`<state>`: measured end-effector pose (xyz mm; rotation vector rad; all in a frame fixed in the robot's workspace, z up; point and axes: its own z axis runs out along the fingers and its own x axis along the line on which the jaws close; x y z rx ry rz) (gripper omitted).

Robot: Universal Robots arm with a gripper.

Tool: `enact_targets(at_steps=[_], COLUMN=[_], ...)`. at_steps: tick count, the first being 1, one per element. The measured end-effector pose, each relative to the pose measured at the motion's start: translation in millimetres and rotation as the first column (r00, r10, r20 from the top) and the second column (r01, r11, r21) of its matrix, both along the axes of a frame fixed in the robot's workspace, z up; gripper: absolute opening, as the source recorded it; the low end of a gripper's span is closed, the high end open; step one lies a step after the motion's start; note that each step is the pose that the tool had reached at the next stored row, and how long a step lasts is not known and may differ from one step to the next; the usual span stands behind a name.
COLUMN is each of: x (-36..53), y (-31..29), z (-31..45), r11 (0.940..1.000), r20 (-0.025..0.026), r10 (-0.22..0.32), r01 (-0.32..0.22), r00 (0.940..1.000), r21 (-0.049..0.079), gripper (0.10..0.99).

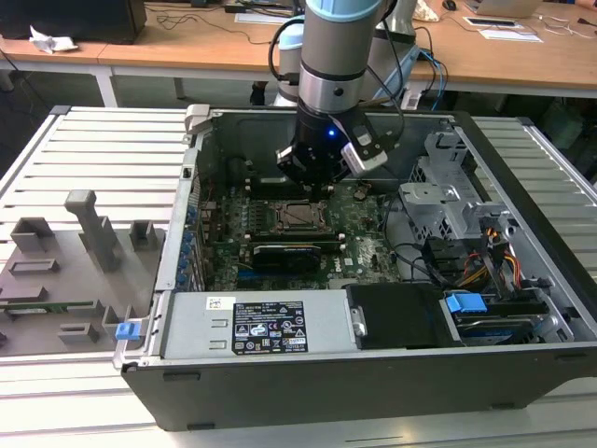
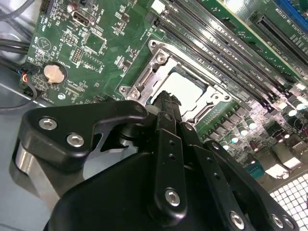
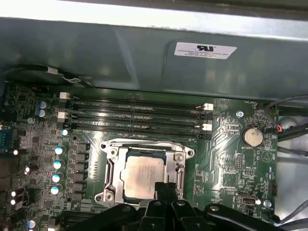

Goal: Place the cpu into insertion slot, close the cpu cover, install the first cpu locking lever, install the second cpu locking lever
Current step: 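Install the second cpu locking lever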

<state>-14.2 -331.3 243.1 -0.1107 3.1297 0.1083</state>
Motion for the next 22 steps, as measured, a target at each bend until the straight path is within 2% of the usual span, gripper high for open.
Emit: enact_targets(at_steps=[11,14,18,20,22], x=[0.0,0.0,0.0,0.0,-0.2], y=[-19.2,-21.2,-29.0,-30.3,-30.8], z=[0.0,0.0,-0.6,-1.2,-1.7], r11=[1.0,1.0,0.9999,0.9999,0.9996], r20=[0.0001,-0.0001,-0.0002,-0.0002,-0.0002], r10=[0.0,0.0,0.0,0.0,0.0], r01=[0.0,0.0,0.0,0.0,0.0], r00=[1.0,1.0,1.0,1.0,1.0], r21=[0.001,0.008,0.015,0.016,0.027], gripper=[0.106,0.106,0.106,0.106,0.106])
